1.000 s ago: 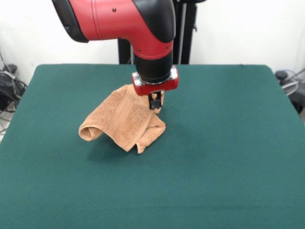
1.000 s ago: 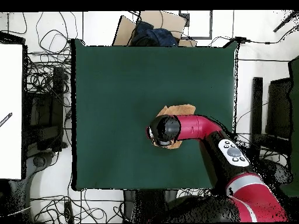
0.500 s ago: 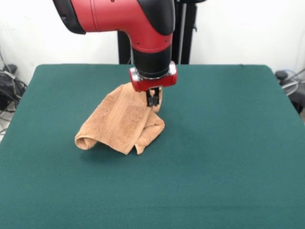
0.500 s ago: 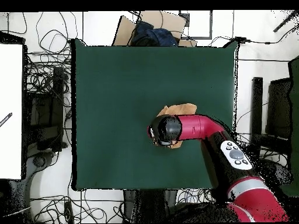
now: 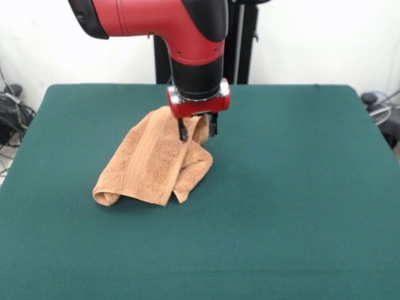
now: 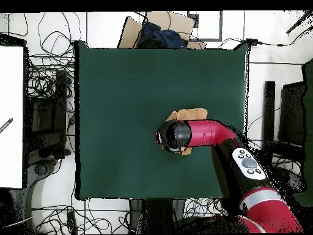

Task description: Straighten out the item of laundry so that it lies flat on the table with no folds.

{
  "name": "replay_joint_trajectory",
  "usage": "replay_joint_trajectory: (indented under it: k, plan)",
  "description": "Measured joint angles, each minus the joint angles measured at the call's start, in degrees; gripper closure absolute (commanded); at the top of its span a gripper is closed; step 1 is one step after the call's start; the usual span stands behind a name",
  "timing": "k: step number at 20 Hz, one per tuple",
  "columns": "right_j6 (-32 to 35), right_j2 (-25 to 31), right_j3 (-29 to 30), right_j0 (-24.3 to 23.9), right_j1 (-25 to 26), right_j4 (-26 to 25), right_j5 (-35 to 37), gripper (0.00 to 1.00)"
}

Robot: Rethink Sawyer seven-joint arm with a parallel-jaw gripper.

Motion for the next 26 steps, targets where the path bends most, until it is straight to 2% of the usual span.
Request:
replay_joint_trajectory:
  k: [26]
  plan:
    - [0.0, -0.2, 5.3, -3.0, -3.6, 0.0, -2.0, 0.00]
